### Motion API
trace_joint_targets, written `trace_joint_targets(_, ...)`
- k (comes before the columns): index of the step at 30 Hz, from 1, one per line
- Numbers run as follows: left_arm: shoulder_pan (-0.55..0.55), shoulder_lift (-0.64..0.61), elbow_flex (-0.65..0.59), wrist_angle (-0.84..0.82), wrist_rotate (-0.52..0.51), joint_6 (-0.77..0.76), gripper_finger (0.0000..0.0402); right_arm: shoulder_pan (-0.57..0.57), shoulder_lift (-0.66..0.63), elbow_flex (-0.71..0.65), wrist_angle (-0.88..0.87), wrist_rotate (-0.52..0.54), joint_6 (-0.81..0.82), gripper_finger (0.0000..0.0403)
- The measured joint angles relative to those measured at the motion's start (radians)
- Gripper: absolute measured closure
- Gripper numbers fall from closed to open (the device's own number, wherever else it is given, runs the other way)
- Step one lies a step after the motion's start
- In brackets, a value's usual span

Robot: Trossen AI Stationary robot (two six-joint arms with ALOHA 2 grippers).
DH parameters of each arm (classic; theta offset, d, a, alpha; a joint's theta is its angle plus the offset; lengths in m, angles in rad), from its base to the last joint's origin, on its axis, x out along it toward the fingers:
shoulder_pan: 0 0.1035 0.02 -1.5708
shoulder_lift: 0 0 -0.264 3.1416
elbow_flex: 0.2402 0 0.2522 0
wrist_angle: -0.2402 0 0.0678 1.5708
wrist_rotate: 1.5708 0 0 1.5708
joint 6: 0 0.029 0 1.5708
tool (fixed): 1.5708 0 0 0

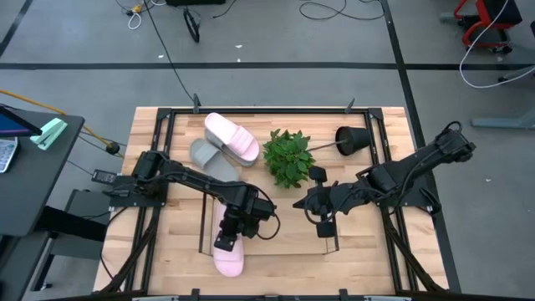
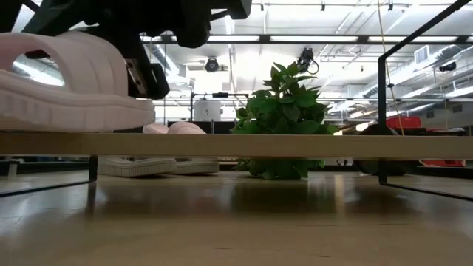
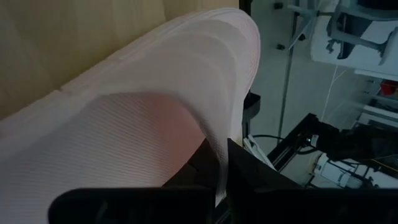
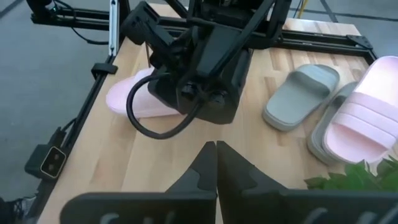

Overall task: Pick and place slides into the shelf
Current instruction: Put the left pink slipper on the shelf

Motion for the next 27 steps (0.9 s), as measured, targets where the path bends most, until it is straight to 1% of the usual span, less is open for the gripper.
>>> trace_joint_targets(6,0.0,0.0,0.0,-0.001,-0.021,0.0,0.0389,0.0,0.0,0.0,0.003,0.0,0.0,0.0403)
trace_joint_targets(12,0.0,0.0,0.0,-0.006,-0.024,0.007,0.0381,0.0,0.0,0.0,0.002,0.0,0.0,0.0403)
trace_joint_targets(18,0.013,0.0,0.0,-0.012,-0.035,0.012,0.039,0.0,0.0,0.0,0.002,-0.001,0.001,0.0403)
trace_joint_targets(23,0.02,0.0,0.0,-0.035,-0.037,0.017,0.0376,0.0,0.0,0.0,0.002,-0.001,0.001,0.0403)
trace_joint_targets(27,0.019,0.0,0.0,-0.044,-0.036,0.031,0.0388,0.0,0.0,0.0,0.002,-0.001,0.001,0.0403)
